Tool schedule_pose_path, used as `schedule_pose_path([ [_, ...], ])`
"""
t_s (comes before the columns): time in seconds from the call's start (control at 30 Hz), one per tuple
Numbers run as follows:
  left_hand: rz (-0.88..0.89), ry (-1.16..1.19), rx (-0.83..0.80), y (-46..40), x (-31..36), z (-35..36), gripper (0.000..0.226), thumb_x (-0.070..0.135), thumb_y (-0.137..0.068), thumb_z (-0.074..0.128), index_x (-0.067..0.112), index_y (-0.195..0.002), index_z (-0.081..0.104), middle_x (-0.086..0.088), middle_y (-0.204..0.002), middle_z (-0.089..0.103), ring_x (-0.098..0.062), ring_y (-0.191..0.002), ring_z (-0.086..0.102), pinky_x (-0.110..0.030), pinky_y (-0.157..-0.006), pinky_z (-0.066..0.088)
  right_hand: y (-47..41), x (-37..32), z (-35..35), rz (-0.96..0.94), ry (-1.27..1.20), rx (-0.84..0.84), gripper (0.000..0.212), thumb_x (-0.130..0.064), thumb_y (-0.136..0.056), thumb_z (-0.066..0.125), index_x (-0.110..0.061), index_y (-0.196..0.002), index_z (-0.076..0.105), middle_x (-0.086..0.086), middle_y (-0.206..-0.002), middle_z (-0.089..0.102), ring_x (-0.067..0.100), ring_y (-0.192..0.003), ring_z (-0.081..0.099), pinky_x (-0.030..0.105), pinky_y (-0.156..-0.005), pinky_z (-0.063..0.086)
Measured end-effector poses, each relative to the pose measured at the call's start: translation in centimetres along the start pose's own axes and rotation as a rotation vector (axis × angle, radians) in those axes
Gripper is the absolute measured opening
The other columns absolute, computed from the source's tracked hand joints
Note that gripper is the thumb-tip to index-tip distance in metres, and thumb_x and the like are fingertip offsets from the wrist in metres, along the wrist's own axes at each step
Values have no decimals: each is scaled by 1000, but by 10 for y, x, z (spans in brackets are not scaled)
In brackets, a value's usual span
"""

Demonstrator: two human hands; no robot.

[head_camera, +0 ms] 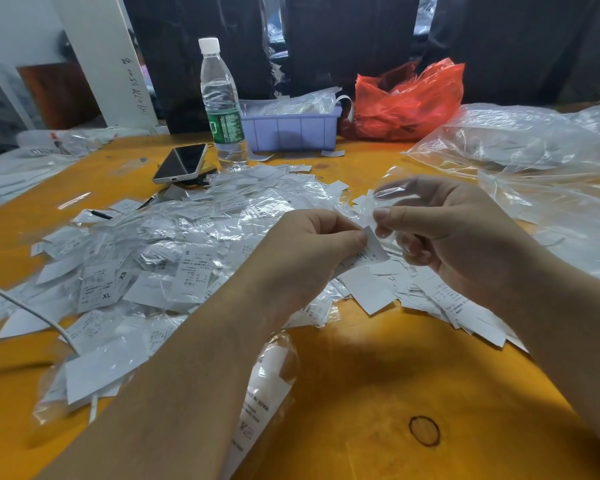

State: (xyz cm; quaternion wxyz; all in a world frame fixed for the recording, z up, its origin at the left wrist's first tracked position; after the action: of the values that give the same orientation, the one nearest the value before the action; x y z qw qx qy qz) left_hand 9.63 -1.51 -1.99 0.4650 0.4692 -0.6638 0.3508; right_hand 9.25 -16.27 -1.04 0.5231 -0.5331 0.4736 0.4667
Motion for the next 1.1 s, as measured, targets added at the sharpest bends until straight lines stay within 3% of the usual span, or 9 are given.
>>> schedule_pose_path([
  [0.27,-17,14,-48,0,1,3,17,16,-92,64,20,-78,72,17,-55,64,11,-49,55,-6,-44,38,0,0,1,-9,-12,-9,28,-2,-80,69,0,-108,65,9,-62,61,12,-44,37,22,-42,29],
  [0.43,-12,28,-6,-1,-1,-1,18,18,-92,64,23,-77,72,13,-61,63,1,-57,57,-7,-46,40,0,1,1,-5,6,-22,29,-3,-78,71,-3,-106,65,8,-61,63,11,-43,39,21,-40,32],
  [0.6,-11,92,12,-2,-3,-4,14,19,-91,64,15,-81,72,16,-50,56,4,-44,49,-12,-46,39,0,1,3,3,25,-60,35,-5,-71,74,-7,-105,65,4,-63,65,10,-44,42,22,-41,34],
  [0.73,9,142,40,-2,-2,-7,13,15,-91,63,12,-81,71,16,-49,57,5,-44,51,-8,-45,39,1,3,6,16,41,-93,32,1,-76,72,-7,-107,66,6,-68,68,11,-47,44,22,-42,35],
  [0.93,25,116,91,-3,-3,-10,14,20,-92,64,15,-80,70,16,-53,59,6,-46,52,-9,-47,40,2,1,7,-3,83,-121,42,-5,-68,75,-7,-109,65,5,-71,70,13,-50,50,23,-43,40],
  [1.1,35,81,98,-3,-4,-9,19,29,-91,65,16,-77,70,15,-56,58,5,-48,51,-11,-49,38,3,3,11,-12,75,-133,51,-12,-61,75,-4,-110,64,20,-85,71,12,-47,50,23,-43,41],
])
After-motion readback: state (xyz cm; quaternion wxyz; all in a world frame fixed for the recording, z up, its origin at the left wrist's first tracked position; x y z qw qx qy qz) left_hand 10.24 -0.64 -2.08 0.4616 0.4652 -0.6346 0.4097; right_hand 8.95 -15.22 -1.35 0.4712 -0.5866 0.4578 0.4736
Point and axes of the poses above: each hand's wrist, its own y-axis away from the middle knuckle, its own z-axis out of the palm, x = y × z, the point moved 6 cm from there along -y, towards the middle knuckle
